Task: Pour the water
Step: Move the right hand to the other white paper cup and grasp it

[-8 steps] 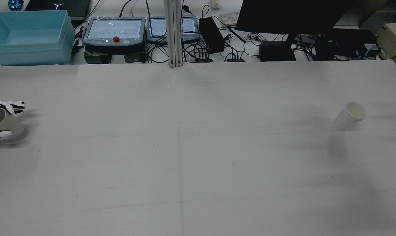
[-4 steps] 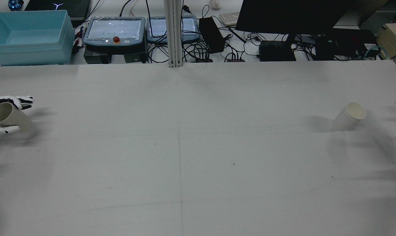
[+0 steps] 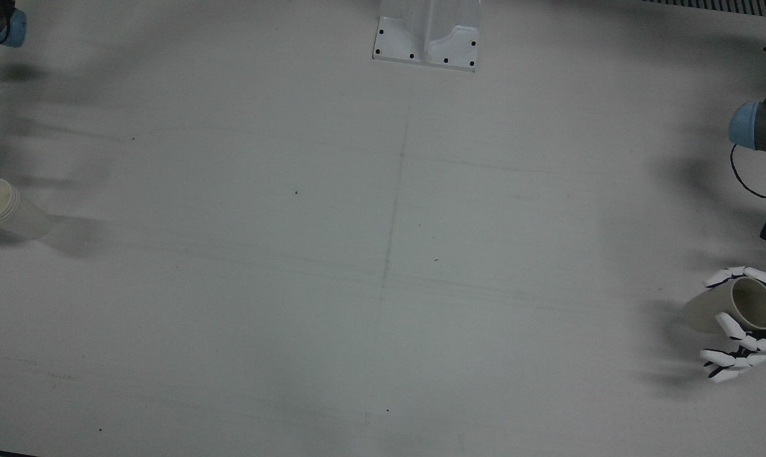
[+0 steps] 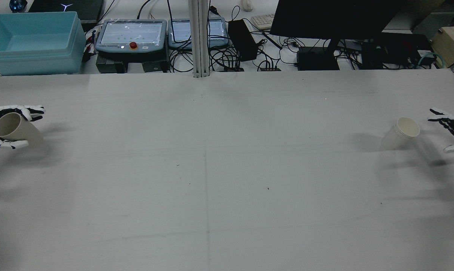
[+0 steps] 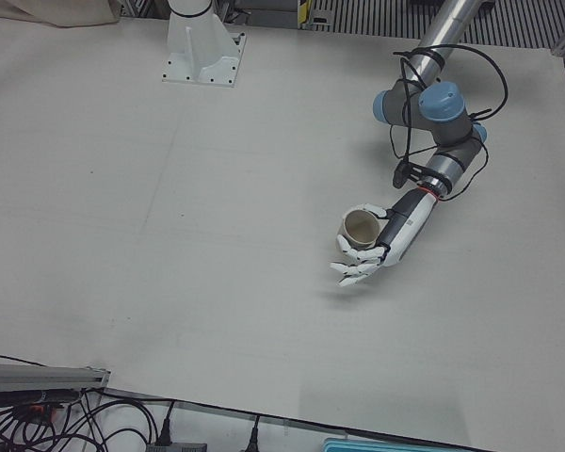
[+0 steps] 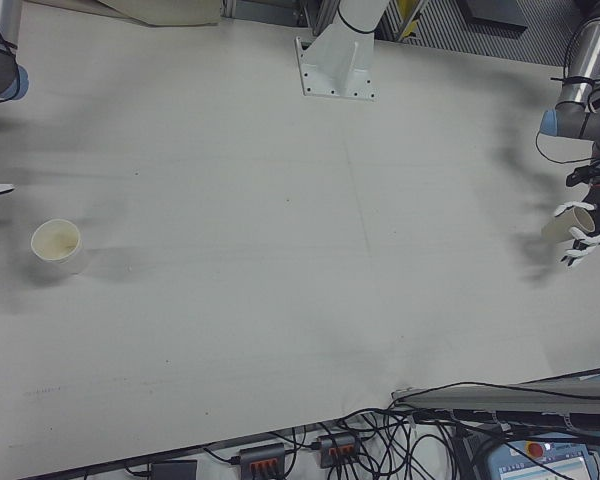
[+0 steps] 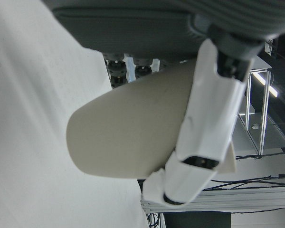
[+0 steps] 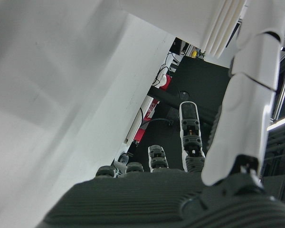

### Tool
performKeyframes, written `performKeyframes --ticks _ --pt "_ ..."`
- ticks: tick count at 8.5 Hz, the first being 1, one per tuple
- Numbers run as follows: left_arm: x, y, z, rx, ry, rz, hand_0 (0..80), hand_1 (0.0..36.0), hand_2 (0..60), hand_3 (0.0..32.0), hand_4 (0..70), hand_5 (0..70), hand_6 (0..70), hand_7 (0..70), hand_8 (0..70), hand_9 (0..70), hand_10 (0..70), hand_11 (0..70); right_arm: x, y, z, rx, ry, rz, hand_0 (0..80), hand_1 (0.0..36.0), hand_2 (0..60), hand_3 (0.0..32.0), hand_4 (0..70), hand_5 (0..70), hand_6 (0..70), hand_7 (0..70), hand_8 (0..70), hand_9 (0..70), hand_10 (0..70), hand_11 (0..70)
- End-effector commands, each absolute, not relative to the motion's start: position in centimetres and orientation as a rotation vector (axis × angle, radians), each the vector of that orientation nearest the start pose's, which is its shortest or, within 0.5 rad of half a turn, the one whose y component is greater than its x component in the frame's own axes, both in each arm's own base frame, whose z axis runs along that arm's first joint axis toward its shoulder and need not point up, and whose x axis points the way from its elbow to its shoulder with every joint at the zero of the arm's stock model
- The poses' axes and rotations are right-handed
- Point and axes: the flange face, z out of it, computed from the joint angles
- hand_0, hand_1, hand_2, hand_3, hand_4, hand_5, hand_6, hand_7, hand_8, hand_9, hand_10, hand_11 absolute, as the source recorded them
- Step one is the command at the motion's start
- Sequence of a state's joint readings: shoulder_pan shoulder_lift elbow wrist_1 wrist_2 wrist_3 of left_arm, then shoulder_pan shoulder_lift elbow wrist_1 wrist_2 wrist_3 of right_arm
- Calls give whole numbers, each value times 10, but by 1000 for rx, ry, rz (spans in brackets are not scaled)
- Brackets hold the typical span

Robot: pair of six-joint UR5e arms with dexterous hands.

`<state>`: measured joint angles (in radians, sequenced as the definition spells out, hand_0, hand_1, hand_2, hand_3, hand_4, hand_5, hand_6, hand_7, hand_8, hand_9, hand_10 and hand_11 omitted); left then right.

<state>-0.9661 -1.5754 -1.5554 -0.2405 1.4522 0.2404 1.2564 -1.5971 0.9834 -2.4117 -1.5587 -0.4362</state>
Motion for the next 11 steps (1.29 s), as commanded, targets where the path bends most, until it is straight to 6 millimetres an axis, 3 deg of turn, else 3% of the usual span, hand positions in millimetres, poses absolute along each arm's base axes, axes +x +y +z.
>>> performKeyframes --ticks 1,2,3,5,6,7,8,9,10,11 --pt "175 -503 661 -296 2156 -1622 800 360 600 0 700 700 278 265 142 135 109 189 -41 -466 887 -140 2869 -2291 537 194 76 80 132 220 39 140 0 14 0 0" --pt "174 -504 661 -288 2163 -1632 800 360 600 0 700 700 280 265 143 135 110 190 -46 -475 881 -169 2877 -2305 540 202 97 88 143 229 44 152 0 16 0 0" --pt "174 -505 660 -288 2164 -1631 800 360 600 0 700 700 279 264 144 136 110 190 -60 -496 866 -165 2883 -2321 549 211 97 96 118 224 33 137 0 13 0 0" --pt "172 -504 661 -296 2166 -1644 800 360 600 0 700 700 277 262 143 136 110 191 -81 -511 837 -187 2937 -2309 554 225 131 120 127 234 38 150 0 16 0 0" --pt "165 -497 671 -292 2163 -1673 800 360 600 0 700 700 271 258 141 134 109 190 -102 -522 805 -182 2976 -2269 594 262 175 98 152 265 58 190 2 24 0 0" --pt "161 -491 677 -292 2158 -1681 800 360 600 0 700 700 269 257 140 134 109 190 -123 -528 768 -189 3018 -2278 777 347 256 2 313 384 137 305 33 79 20 59" --pt "157 -487 682 -291 2157 -1684 800 360 600 0 700 700 273 256 141 135 110 191 -141 -531 721 -251 3064 -2321 800 360 434 0 491 600 371 600 219 329 182 306" --pt "154 -482 687 -290 2157 -1687 800 360 600 0 700 700 273 256 142 135 110 191 -145 -532 692 -308 3086 -2328 800 360 552 0 422 604 412 640 296 426 285 454" --pt "151 -478 688 -292 2158 -1684 800 360 600 0 700 700 273 256 140 133 107 186 -144 -535 668 -305 3105 -2263 800 360 600 0 374 579 398 618 297 427 308 486" --pt "148 -475 679 -294 2166 -1678 800 360 600 0 700 700 282 260 141 133 103 181 -138 -532 634 -297 3125 -2180 800 360 600 0 388 569 394 598 283 408 294 466"
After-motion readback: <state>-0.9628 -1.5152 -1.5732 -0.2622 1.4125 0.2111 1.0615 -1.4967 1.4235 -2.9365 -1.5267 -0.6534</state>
